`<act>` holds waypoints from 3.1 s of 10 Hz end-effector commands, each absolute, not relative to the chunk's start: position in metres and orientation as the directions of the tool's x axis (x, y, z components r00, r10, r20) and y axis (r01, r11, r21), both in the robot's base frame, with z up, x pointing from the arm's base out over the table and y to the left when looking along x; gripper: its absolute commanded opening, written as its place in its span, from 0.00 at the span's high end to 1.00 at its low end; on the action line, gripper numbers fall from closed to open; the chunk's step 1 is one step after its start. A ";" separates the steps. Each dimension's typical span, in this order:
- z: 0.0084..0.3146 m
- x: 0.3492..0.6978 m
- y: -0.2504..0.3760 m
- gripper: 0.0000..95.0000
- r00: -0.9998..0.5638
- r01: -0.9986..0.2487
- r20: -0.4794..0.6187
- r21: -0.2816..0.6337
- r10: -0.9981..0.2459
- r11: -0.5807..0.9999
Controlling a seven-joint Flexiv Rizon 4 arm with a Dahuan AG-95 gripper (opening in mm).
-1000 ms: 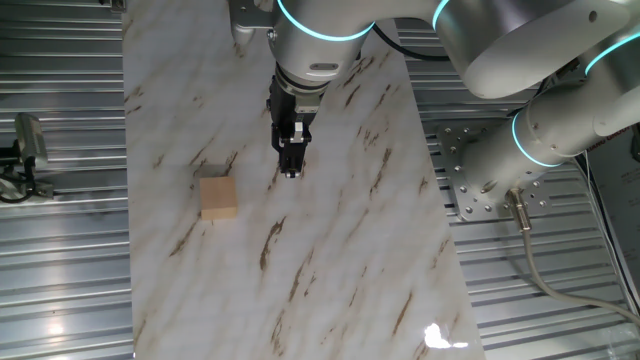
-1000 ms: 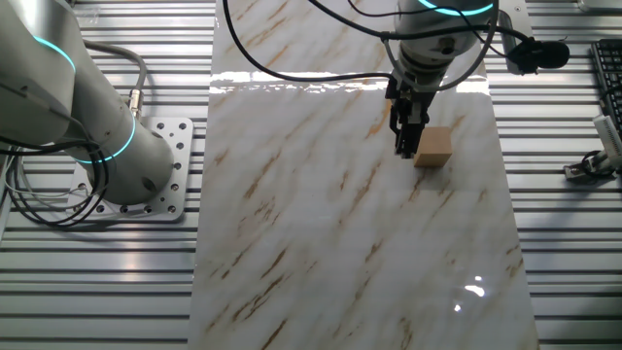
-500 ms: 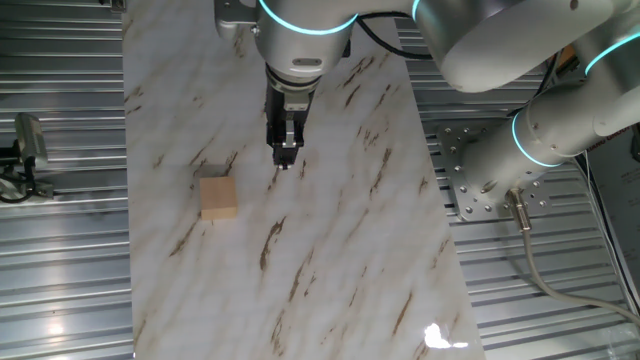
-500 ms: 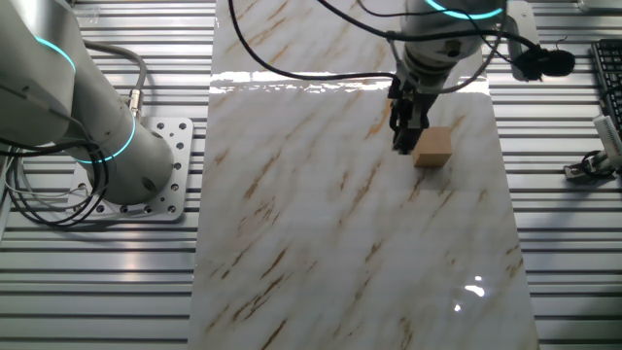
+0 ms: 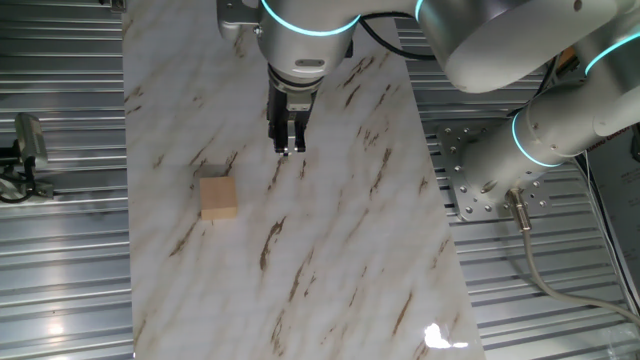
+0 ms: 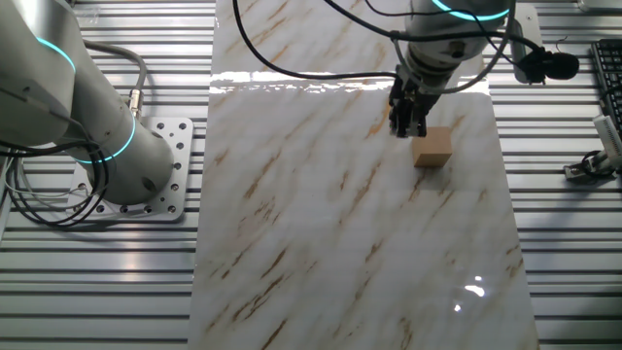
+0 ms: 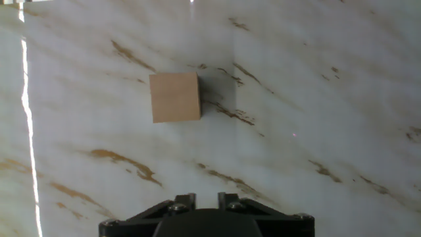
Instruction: Approach and touch the side of the small block
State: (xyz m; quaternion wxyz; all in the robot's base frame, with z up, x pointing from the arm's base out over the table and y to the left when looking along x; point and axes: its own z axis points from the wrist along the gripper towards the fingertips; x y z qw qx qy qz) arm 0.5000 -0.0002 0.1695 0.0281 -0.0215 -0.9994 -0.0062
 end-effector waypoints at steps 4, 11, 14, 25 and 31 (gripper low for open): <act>0.169 0.500 0.000 1.00 -0.996 0.061 0.070 0.007 0.060 0.998; 0.137 0.505 0.015 1.00 -0.994 0.097 0.046 -0.001 0.097 0.995; 0.125 0.506 0.019 1.00 -0.995 0.102 0.014 -0.003 0.102 0.995; 0.088 0.505 0.025 1.00 -0.989 0.127 -0.080 -0.002 0.126 0.992; 0.082 0.493 0.025 1.00 -0.985 0.121 -0.125 0.005 0.120 0.993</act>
